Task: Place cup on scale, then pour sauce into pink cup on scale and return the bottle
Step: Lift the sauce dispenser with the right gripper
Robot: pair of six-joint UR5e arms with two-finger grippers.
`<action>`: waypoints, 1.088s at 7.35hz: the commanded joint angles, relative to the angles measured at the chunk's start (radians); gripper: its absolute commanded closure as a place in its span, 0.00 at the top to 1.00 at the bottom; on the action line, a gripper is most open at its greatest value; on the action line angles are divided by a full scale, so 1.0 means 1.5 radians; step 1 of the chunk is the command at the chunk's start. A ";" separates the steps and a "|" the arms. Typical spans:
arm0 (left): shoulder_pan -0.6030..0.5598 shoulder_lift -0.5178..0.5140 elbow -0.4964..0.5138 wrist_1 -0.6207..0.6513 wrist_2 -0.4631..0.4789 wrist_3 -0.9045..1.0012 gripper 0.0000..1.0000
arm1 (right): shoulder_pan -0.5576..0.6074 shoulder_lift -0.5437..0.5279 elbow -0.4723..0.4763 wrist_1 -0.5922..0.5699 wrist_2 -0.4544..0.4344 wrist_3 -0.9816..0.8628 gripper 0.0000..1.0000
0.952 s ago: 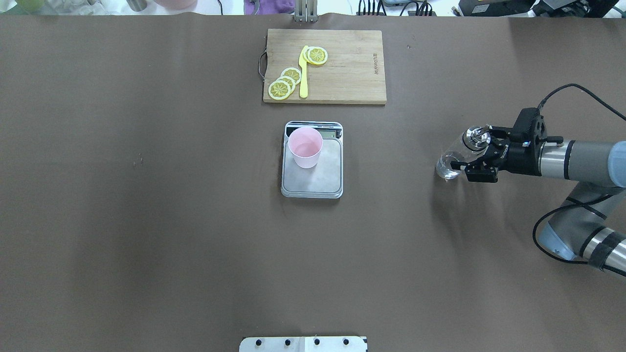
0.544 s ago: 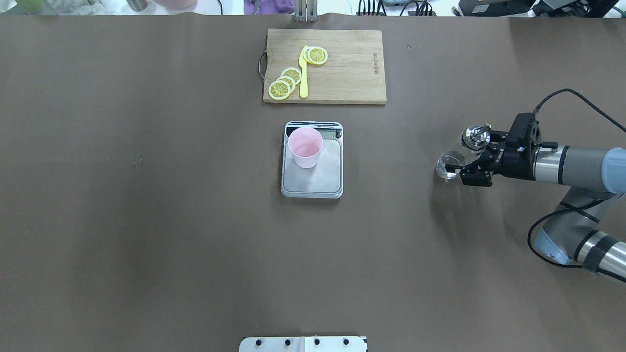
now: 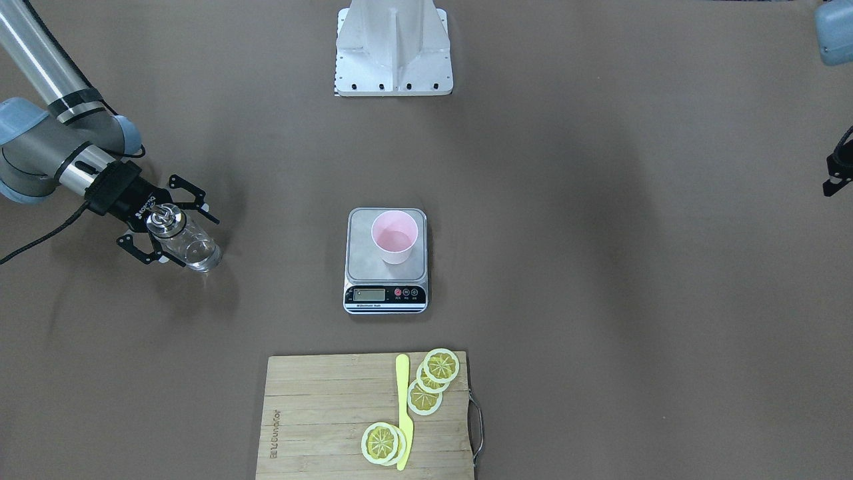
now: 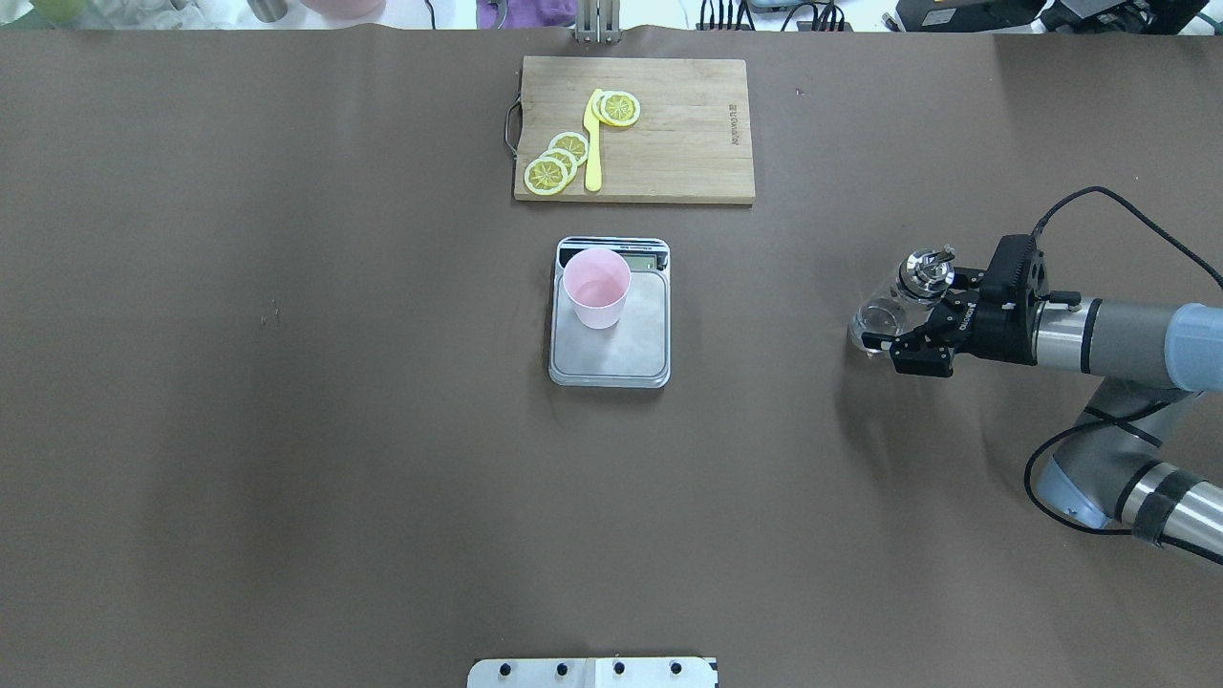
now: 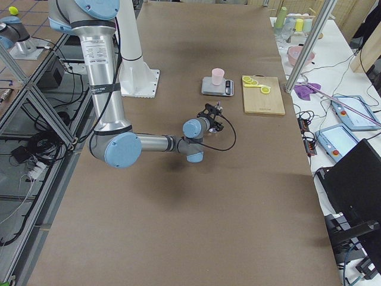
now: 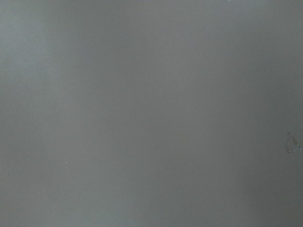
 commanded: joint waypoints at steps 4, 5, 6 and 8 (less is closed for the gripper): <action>0.000 -0.001 -0.001 0.000 0.000 -0.001 0.98 | 0.001 0.000 -0.005 0.001 -0.004 0.003 0.31; 0.000 -0.002 -0.001 0.001 0.000 -0.001 0.98 | 0.001 -0.002 -0.004 0.002 -0.003 0.009 0.08; 0.000 -0.002 -0.002 0.001 0.000 -0.001 0.98 | 0.001 0.002 -0.003 0.013 -0.004 0.028 0.00; 0.000 -0.002 -0.002 0.001 0.000 -0.001 0.97 | 0.001 0.013 0.003 0.015 -0.003 0.034 0.00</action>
